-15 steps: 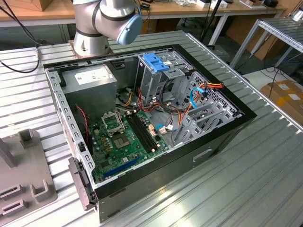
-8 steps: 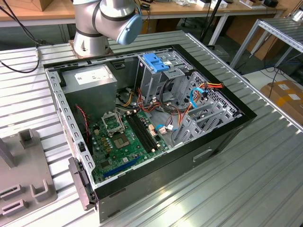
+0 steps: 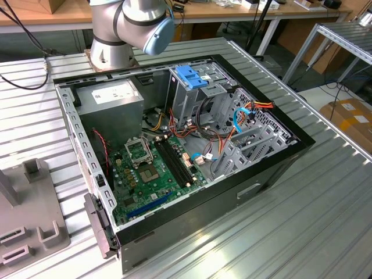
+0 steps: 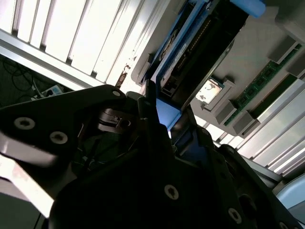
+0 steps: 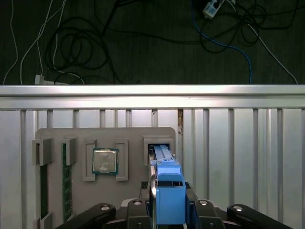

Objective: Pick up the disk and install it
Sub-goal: 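Pick up the disk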

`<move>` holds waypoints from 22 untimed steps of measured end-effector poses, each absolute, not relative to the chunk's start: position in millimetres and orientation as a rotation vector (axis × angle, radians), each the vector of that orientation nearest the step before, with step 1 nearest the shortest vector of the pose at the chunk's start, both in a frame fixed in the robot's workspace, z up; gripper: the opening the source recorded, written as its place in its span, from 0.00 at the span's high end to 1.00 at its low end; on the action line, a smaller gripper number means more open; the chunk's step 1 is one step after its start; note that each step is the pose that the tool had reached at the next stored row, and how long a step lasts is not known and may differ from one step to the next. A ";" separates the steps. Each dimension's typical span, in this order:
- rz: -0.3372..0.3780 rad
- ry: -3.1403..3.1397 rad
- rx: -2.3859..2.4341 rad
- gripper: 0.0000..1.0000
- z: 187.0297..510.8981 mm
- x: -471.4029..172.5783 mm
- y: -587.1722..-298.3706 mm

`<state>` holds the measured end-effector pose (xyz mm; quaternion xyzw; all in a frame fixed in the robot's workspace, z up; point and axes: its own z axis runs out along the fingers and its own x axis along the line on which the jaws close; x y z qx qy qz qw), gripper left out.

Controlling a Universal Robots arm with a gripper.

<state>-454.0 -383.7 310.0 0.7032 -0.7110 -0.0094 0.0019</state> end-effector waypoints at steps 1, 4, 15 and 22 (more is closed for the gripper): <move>-0.029 -2.231 2.206 0.64 310.0 -454.0 -383.7; -0.029 -2.231 2.206 0.64 310.0 -454.0 -383.7; -0.029 -2.231 2.207 0.64 312.5 -454.0 -383.7; -0.029 -2.231 2.206 0.64 313.0 -454.0 -383.7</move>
